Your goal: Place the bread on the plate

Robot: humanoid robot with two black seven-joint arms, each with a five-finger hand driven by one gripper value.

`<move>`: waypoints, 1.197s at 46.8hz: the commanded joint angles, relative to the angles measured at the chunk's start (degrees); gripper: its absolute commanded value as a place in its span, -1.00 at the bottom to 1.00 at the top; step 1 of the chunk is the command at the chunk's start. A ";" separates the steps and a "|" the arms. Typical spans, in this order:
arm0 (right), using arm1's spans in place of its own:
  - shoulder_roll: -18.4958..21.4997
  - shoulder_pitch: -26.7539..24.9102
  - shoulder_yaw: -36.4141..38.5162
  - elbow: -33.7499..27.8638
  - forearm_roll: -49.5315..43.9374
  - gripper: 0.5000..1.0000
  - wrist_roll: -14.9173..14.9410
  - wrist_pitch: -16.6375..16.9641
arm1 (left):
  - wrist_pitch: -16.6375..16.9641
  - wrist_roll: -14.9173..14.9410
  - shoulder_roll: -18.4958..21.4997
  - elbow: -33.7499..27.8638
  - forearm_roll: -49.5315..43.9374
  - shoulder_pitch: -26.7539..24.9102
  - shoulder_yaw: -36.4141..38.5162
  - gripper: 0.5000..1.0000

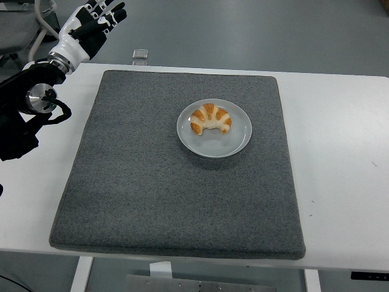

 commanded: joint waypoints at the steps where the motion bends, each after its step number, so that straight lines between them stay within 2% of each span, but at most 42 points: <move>1: 0.00 0.15 -0.02 0.00 -0.02 0.72 0.00 0.00 | -0.36 0.00 0.23 0.07 -0.07 1.27 -0.03 0.96; 11: 0.00 0.24 0.07 0.00 -0.02 0.72 0.00 -0.09 | -1.85 0.00 0.14 0.16 -0.24 4.35 -0.03 0.96; 56: 0.00 0.32 0.07 0.00 -0.02 0.72 0.00 -0.09 | -2.12 0.00 -0.12 0.60 -0.77 6.46 -0.12 0.96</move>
